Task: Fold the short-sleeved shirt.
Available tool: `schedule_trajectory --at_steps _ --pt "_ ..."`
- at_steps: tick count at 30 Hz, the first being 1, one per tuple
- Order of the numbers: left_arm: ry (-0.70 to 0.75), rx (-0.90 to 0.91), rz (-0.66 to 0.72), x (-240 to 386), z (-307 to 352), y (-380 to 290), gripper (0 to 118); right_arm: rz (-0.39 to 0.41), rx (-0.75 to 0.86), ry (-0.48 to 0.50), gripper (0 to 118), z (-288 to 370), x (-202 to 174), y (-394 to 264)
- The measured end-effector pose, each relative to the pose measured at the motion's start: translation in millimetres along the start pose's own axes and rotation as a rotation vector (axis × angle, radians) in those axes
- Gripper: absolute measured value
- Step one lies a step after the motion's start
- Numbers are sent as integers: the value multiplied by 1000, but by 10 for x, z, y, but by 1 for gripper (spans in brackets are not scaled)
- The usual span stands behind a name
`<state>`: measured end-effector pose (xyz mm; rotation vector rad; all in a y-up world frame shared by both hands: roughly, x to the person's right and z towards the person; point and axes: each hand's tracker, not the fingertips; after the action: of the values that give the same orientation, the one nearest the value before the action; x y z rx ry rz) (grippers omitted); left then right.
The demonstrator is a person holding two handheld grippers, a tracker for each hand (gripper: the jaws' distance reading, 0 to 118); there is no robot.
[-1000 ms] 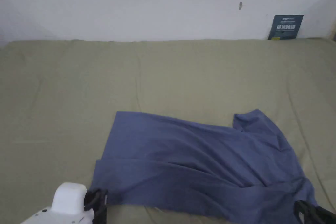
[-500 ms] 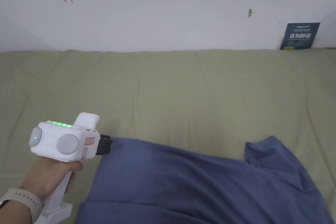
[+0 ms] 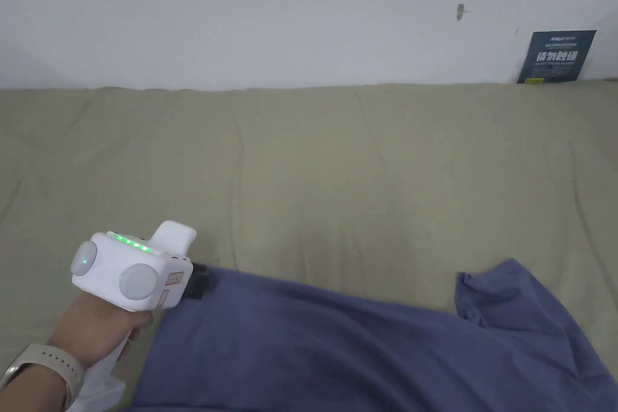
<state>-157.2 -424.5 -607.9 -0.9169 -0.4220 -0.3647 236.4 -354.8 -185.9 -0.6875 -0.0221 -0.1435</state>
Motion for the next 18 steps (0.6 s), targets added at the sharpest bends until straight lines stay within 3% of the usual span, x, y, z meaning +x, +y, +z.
schedule_trajectory --at_steps 2,9,15,18 --pt "21 -4 -44 63 28 -41 14 -12 3 12 6 19 -5 13" --pt "-87 67 35 8 350 -149 6 -55 7 -9 6 43 222 180" --pt "-99 128 58 -12 627 -313 6 48 -46 -116 6 -235 599 520" --pt "-110 146 75 -10 686 -372 6 90 -100 -123 6 -551 805 709"
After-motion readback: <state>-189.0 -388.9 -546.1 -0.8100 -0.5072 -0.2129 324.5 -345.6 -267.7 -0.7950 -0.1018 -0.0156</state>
